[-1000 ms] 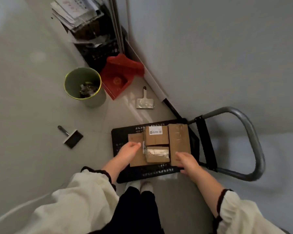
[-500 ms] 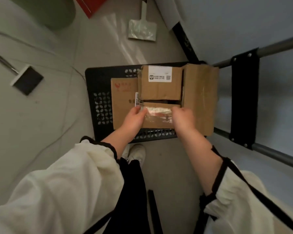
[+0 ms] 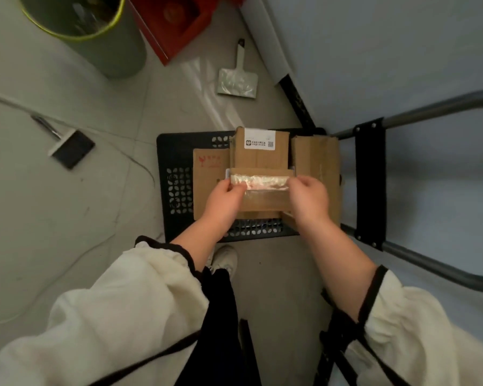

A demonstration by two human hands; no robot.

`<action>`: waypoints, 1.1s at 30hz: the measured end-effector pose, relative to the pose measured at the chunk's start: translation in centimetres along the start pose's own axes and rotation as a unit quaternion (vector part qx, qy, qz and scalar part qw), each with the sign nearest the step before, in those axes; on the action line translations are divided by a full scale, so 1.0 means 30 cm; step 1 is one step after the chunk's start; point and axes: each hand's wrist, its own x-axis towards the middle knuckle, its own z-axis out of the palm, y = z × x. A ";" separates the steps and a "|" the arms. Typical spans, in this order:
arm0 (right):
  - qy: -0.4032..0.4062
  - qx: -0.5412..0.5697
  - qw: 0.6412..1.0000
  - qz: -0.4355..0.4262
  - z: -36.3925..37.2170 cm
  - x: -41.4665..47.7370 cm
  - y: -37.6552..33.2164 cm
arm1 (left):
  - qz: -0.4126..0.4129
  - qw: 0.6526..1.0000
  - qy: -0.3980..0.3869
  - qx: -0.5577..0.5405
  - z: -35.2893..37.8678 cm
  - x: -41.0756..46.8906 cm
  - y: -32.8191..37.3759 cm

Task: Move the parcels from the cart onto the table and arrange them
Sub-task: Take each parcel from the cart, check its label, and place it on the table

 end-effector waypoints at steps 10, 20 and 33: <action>-0.013 0.144 0.945 -0.293 -0.507 -0.700 -0.625 | 0.232 0.970 0.054 -0.038 -0.112 -0.801 0.762; -0.084 0.260 0.751 -0.601 -1.027 -1.485 -1.119 | 0.564 0.821 0.011 0.083 -0.326 -1.811 1.398; -0.075 0.261 0.705 -0.655 -1.191 -1.660 -1.150 | 0.631 0.754 0.011 0.183 -0.339 -2.086 1.428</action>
